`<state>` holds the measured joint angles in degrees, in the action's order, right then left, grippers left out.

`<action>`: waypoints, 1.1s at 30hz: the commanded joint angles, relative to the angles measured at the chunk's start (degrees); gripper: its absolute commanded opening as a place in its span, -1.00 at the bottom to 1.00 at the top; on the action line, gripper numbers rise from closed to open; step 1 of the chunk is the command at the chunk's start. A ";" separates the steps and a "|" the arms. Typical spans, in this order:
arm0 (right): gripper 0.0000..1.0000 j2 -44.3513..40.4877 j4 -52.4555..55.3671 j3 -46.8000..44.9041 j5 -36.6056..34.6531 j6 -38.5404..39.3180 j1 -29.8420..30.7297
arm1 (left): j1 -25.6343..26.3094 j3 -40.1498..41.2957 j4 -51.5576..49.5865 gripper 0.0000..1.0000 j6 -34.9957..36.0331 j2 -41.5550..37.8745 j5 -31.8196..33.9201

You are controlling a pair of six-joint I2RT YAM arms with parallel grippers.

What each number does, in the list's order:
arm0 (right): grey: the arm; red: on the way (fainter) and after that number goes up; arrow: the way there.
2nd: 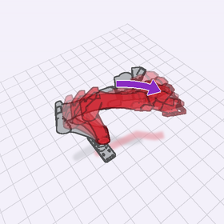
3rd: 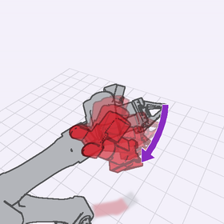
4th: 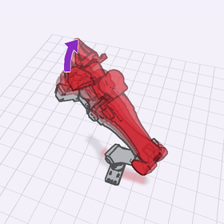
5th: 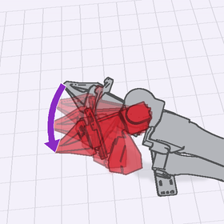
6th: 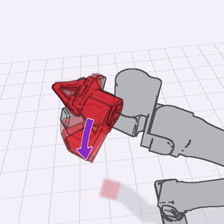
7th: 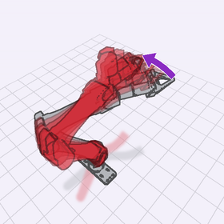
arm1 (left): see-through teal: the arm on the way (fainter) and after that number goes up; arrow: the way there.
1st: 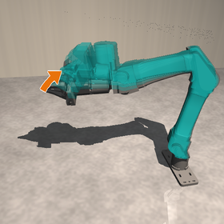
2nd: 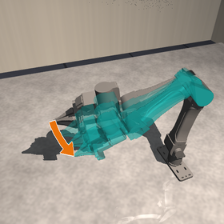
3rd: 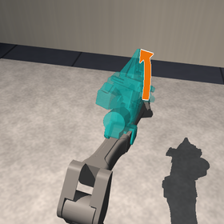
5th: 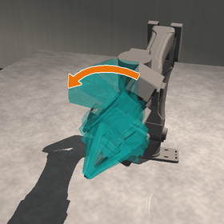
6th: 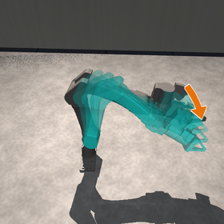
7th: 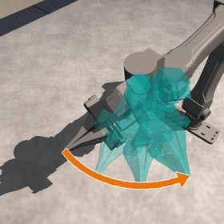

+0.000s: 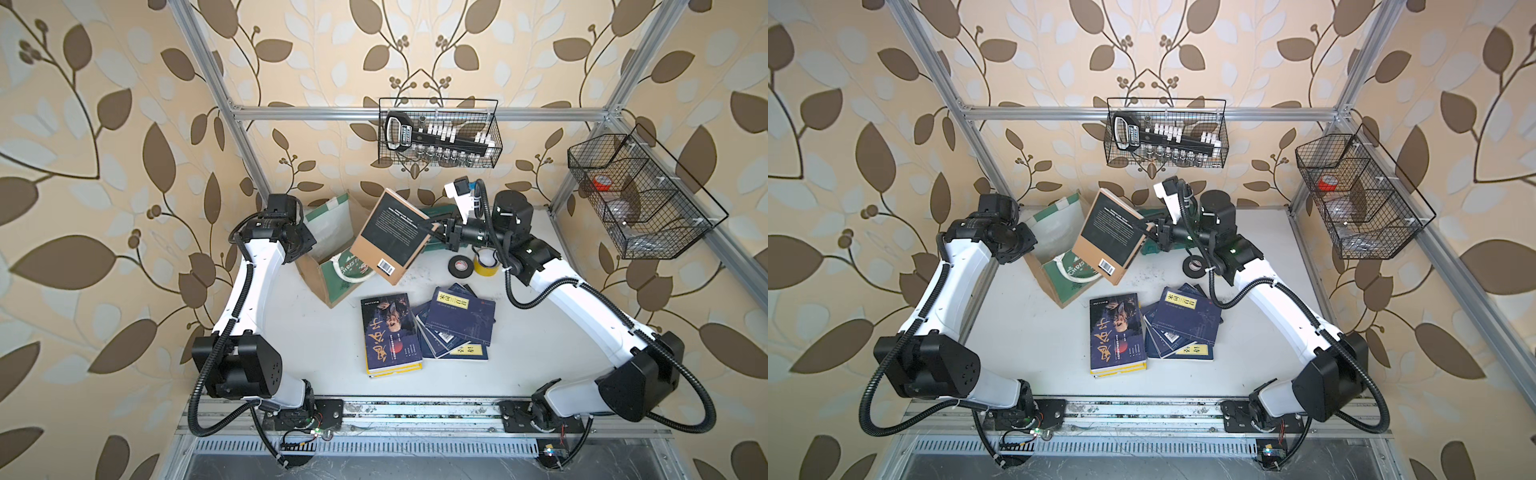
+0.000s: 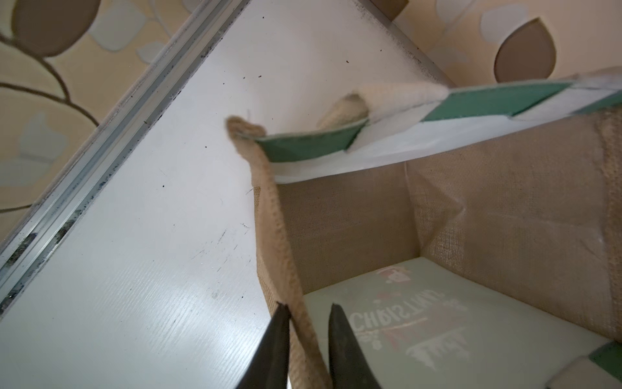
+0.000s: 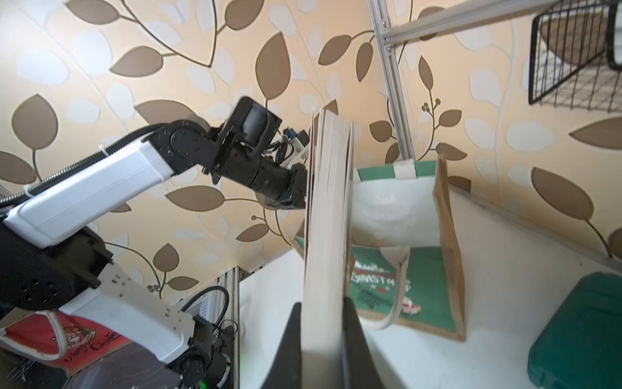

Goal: Put the books into the canvas bag
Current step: Adjust the canvas bag at the center of the board, then place the book in the canvas bag.

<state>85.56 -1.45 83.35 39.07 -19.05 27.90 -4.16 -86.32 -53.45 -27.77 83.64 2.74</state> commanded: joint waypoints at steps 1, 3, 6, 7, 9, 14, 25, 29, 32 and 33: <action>-1.00 5.03 -1.98 9.63 -4.60 -1.11 1.34 | 0.18 1.61 -1.11 -0.49 4.29 -3.95 -1.68; -1.00 9.37 -0.30 15.46 -5.80 -1.63 2.13 | 0.20 3.24 -0.16 -0.45 4.23 -5.41 -2.69; -1.00 14.90 1.52 23.80 -7.89 -2.41 3.39 | 0.13 4.84 0.62 -0.42 4.13 -6.90 -4.06; -1.00 16.59 2.28 26.18 -8.39 -2.61 3.76 | 0.20 5.26 0.79 -0.42 4.15 -7.14 -4.59; -1.00 20.26 3.82 31.02 -10.38 -2.98 4.44 | 0.21 5.89 1.00 -0.42 4.15 -7.74 -5.56; -1.00 28.69 7.29 41.89 -12.22 -3.69 5.55 | 0.16 8.09 2.62 -0.42 4.15 -9.23 -6.52; -1.00 37.74 19.14 50.61 -31.27 7.35 11.19 | 0.20 8.81 3.09 -0.98 3.29 -11.36 -7.57; -1.00 37.83 20.12 48.97 -38.32 11.31 13.74 | 0.22 9.06 3.44 -1.00 3.20 -11.57 -9.31; -1.00 38.75 20.85 49.16 -40.93 12.33 14.54 | 0.21 9.36 3.75 -1.00 3.24 -11.57 -10.25; -1.00 39.08 21.10 49.19 -41.42 12.31 14.69 | 0.21 9.48 3.79 -1.00 3.20 -11.57 -10.40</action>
<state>123.85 21.87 131.35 3.14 -9.52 42.04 -4.14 -77.47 -50.92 -24.60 74.13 -5.58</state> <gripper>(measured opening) 0.106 0.048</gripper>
